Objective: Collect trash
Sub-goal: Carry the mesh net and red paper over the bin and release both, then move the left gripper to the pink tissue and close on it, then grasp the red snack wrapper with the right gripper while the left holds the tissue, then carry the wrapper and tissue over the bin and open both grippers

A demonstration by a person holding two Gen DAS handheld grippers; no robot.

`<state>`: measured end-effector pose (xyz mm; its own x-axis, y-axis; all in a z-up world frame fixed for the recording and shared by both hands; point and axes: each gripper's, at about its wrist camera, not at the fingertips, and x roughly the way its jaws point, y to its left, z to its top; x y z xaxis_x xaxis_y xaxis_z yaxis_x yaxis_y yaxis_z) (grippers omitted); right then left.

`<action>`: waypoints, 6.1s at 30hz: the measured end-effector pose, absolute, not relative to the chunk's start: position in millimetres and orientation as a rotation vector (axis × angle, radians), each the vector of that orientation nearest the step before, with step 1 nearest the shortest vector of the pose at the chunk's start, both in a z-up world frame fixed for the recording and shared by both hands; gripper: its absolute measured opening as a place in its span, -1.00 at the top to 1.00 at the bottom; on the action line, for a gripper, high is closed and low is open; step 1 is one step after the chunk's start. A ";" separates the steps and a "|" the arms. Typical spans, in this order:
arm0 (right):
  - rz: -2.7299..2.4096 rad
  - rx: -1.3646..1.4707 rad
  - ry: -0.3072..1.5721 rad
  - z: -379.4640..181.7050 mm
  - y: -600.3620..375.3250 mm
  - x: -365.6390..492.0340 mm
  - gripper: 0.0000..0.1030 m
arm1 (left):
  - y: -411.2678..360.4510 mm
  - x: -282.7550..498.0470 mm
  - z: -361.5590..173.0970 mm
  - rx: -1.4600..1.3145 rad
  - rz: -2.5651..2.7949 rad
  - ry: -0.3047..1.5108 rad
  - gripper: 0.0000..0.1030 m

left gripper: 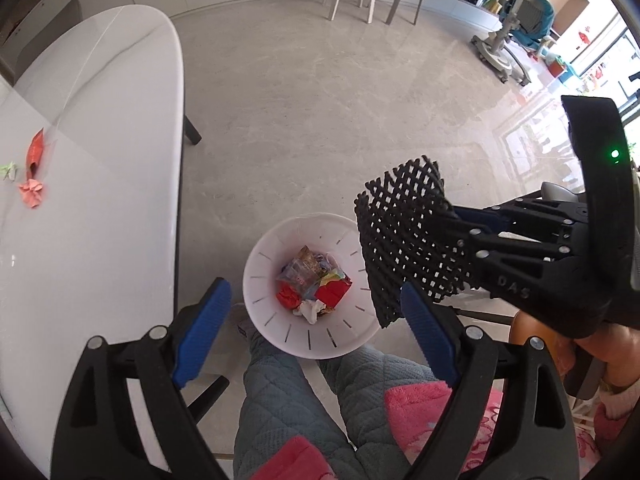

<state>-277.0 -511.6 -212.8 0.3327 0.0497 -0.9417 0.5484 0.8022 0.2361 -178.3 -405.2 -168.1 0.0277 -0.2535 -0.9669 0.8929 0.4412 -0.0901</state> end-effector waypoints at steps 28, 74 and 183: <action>-0.410 0.536 1.024 -119.3 -537.5 -143.4 -0.95 | -331.9 -22.6 -139.5 0.429 -0.692 1.179 -0.78; -0.253 0.500 1.125 -147.8 -470.2 61.3 -0.95 | -279.0 163.7 -223.7 0.192 -0.545 1.316 0.82; -0.484 0.544 1.159 -179.7 -481.0 -220.8 0.22 | -382.6 -141.0 -200.3 0.617 -1.089 1.279 0.35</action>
